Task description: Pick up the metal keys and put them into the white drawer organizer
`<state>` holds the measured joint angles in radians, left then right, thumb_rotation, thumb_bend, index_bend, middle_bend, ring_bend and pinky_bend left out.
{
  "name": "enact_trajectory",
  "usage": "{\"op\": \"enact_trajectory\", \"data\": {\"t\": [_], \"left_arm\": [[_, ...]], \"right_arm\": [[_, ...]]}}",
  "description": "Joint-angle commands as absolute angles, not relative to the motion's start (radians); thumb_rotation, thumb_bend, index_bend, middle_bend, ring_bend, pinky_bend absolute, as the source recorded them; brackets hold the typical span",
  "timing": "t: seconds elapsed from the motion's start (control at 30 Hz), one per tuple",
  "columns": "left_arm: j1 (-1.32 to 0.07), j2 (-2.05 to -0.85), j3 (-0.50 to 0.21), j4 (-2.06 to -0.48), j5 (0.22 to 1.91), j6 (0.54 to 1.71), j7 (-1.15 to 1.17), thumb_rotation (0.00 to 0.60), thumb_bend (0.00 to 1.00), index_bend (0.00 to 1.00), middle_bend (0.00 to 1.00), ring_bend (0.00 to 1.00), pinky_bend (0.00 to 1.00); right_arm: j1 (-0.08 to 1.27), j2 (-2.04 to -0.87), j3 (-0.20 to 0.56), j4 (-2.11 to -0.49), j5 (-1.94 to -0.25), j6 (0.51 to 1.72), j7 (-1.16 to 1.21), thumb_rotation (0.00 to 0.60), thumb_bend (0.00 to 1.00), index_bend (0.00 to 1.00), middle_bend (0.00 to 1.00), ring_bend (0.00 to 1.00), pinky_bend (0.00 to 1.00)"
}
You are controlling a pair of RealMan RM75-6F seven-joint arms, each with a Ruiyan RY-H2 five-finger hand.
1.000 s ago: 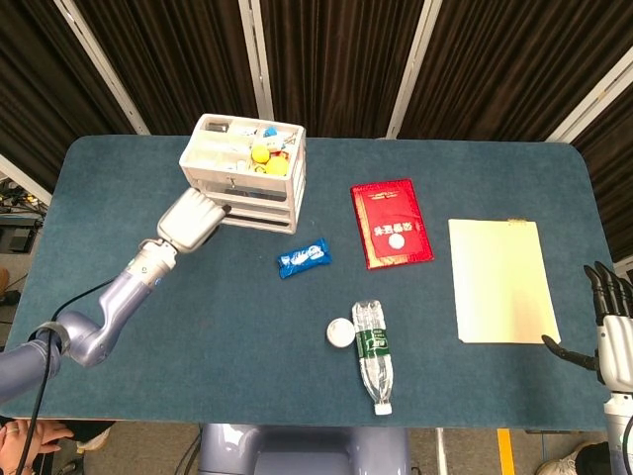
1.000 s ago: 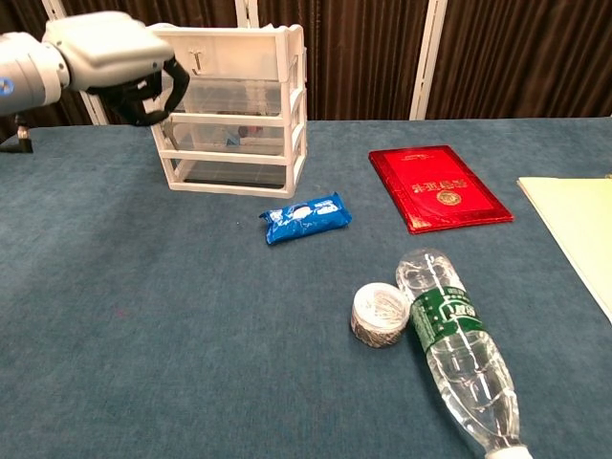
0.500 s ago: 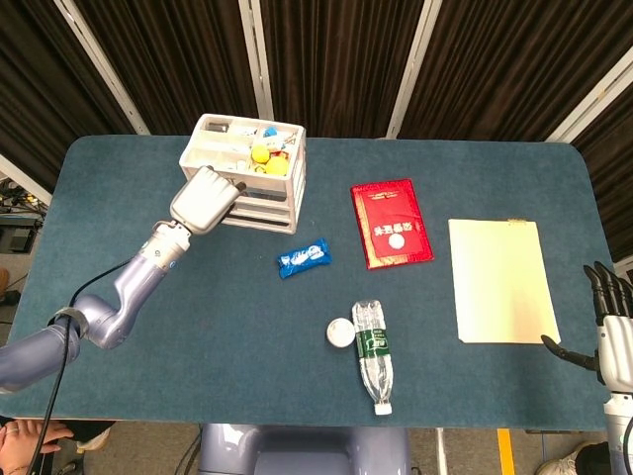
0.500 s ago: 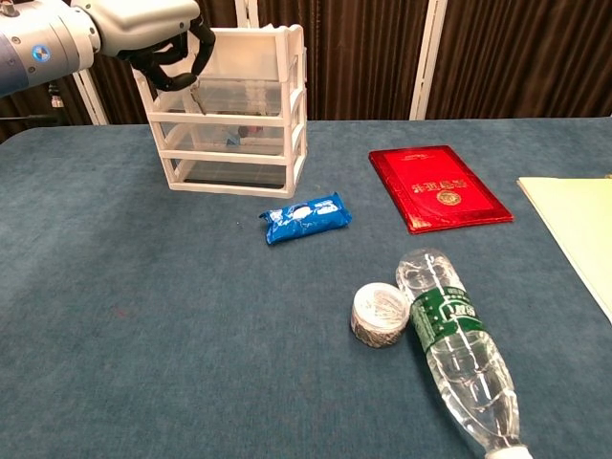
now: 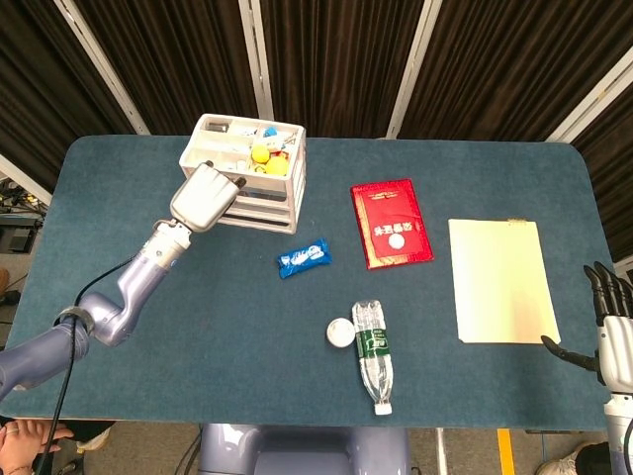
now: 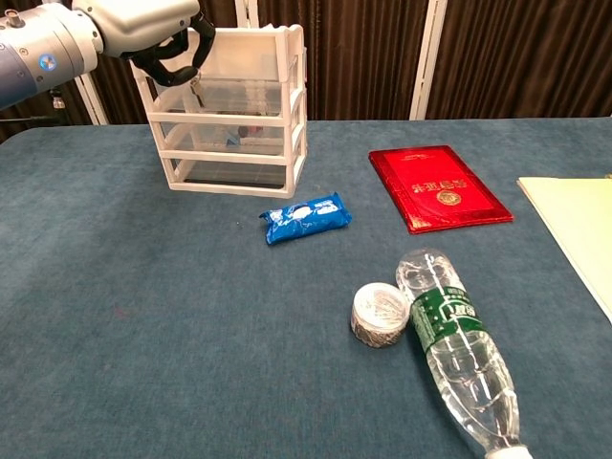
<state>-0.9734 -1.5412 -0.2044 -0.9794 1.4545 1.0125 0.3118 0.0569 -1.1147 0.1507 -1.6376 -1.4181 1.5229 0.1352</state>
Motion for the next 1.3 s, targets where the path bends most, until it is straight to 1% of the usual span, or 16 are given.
{"op": "enact_trajectory", "data": {"t": [0.03, 0.5, 0.97, 1.3], "left_arm": [[-0.975, -1.550, -0.205, -0.968, 1.453, 1.016, 0.308, 0.600, 0.45, 0.57, 0.90, 0.81, 0.68], [-0.981, -1.584, -0.212, -0.921, 1.441, 1.046, 0.306, 0.600, 0.45, 0.57, 0.90, 0.81, 0.68], [-0.981, -1.600, -0.210, -0.894, 1.420, 1.038, 0.316, 0.600, 0.45, 0.56, 0.90, 0.81, 0.68], [-0.982, -1.625, -0.214, -0.871, 1.422, 1.070, 0.312, 0.600, 0.44, 0.55, 0.90, 0.81, 0.68]], "right_arm": [[0.056, -1.115, 0.151, -1.638, -1.417, 1.523, 0.136, 0.600, 0.06, 0.00, 0.00, 0.00, 0.00], [0.056, -1.114, 0.150, -1.638, -1.418, 1.522, 0.137, 0.600, 0.06, 0.00, 0.00, 0.00, 0.00], [0.055, -1.114, 0.149, -1.640, -1.418, 1.522, 0.140, 0.600, 0.06, 0.00, 0.00, 0.00, 0.00], [0.054, -1.112, 0.148, -1.640, -1.420, 1.523, 0.142, 0.600, 0.06, 0.00, 0.00, 0.00, 0.00]]}}
